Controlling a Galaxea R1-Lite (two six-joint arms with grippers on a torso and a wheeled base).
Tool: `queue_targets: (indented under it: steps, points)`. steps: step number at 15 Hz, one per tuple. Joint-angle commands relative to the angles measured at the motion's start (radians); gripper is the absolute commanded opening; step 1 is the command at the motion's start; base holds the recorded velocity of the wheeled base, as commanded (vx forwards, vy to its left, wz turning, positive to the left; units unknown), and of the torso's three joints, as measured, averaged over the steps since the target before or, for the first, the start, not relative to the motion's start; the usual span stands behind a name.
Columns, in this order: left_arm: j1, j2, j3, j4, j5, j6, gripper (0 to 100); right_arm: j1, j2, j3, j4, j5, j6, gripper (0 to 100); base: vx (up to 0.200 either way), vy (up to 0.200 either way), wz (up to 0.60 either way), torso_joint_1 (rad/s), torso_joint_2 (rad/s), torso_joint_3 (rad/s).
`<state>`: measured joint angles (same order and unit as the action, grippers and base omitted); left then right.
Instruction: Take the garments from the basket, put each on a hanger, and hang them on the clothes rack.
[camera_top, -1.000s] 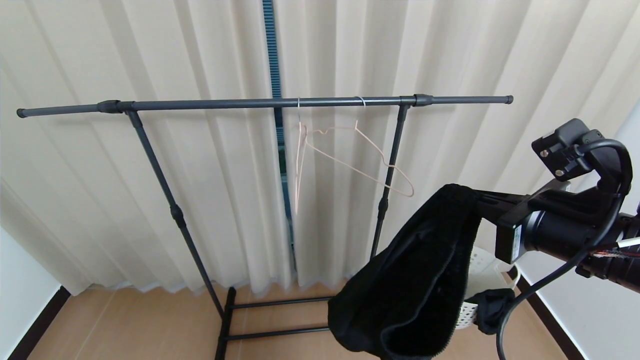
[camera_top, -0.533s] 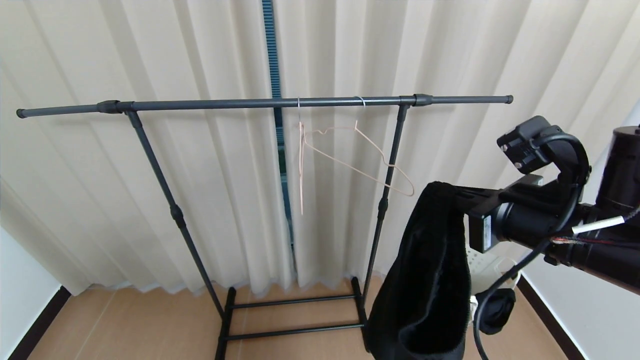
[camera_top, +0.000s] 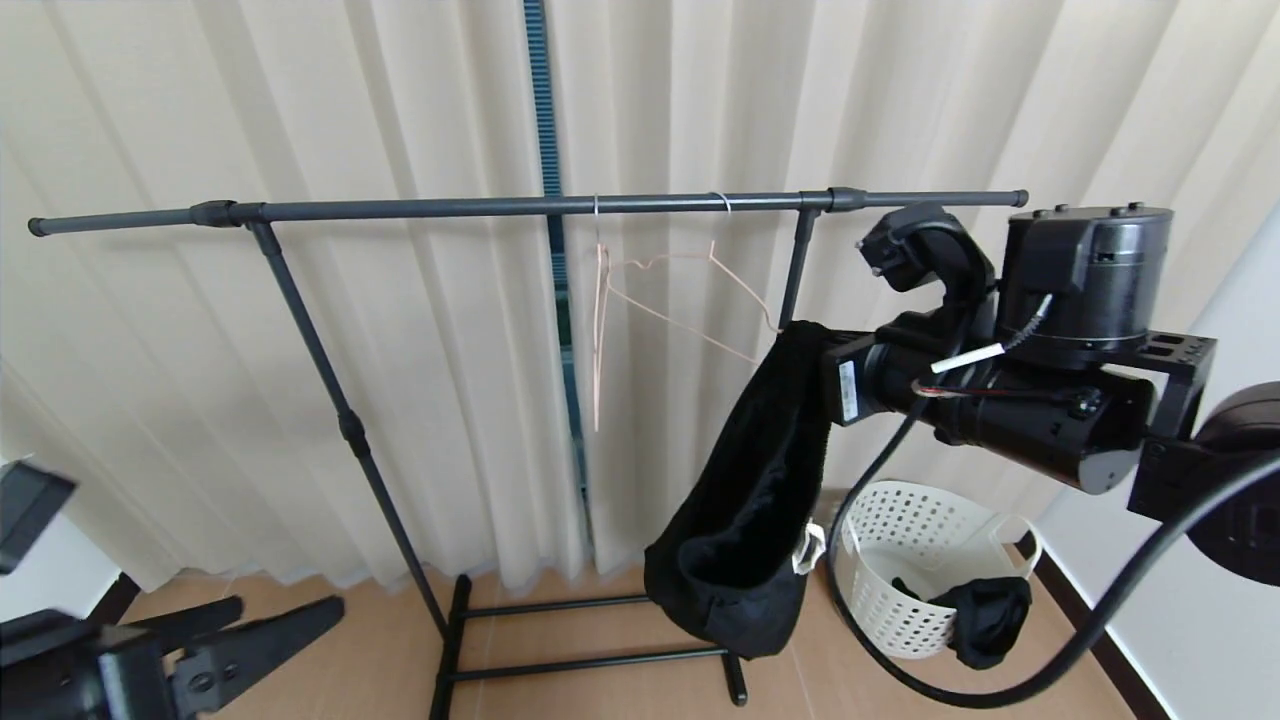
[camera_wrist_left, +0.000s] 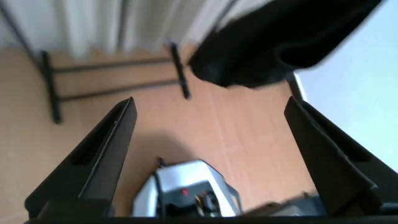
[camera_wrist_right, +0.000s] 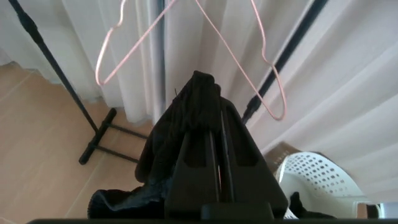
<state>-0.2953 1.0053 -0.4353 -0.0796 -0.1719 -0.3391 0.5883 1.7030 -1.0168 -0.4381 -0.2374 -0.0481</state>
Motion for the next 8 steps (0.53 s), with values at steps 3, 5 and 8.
queue_targets:
  steps: [3,5,8]
  points:
    - [-0.272,0.501,-0.278,-0.026,-0.004,-0.198,100,0.084,0.149,-0.16,-0.002,-0.028,0.001,0,0.0,0.0,0.0,0.0,0.0,0.0]
    - [-0.312,0.611,-0.316,-0.026,0.002,-0.212,100,0.137,0.182,-0.207,-0.005,-0.054,0.014,0,0.0,0.0,0.0,0.0,0.0,0.0]
    - [-0.357,0.697,-0.319,-0.028,0.028,-0.218,100,0.182,0.182,-0.213,-0.005,-0.056,0.059,0,0.0,0.0,0.0,0.0,0.0,0.0]
